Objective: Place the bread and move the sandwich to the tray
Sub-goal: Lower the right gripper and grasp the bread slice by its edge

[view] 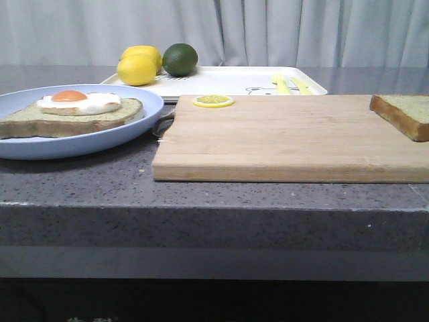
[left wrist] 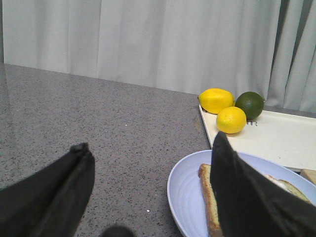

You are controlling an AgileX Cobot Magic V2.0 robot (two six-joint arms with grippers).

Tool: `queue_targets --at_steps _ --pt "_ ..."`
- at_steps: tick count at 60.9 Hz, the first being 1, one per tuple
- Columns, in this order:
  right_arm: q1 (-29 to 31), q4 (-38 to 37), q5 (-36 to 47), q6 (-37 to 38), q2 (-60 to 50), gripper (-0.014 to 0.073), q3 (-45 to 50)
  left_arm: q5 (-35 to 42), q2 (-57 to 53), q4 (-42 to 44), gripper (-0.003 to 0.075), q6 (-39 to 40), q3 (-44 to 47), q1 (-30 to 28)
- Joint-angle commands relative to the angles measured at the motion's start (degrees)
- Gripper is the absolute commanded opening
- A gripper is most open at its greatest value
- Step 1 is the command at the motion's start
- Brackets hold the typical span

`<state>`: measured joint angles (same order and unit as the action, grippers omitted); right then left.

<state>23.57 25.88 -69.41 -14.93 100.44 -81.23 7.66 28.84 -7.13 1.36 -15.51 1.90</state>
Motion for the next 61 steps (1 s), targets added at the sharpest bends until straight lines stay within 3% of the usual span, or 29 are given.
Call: queue_targets --at_steps 1,22,61 --pt "0.80 4.10 -0.54 -1.53 -1.58 0.0569 -1.76 4.77 0.54 -0.41 0.0494 0.40 -1.83 0.05" --pt "5.47 14.84 -3.17 -6.24 -0.74 0.0569 -1.76 4.77 0.54 -0.41 0.0494 0.40 -1.83 0.05" --pt "4.61 14.92 -7.31 -7.71 2.28 0.0569 -1.76 4.77 0.54 -0.41 0.0494 0.40 -1.83 0.05"
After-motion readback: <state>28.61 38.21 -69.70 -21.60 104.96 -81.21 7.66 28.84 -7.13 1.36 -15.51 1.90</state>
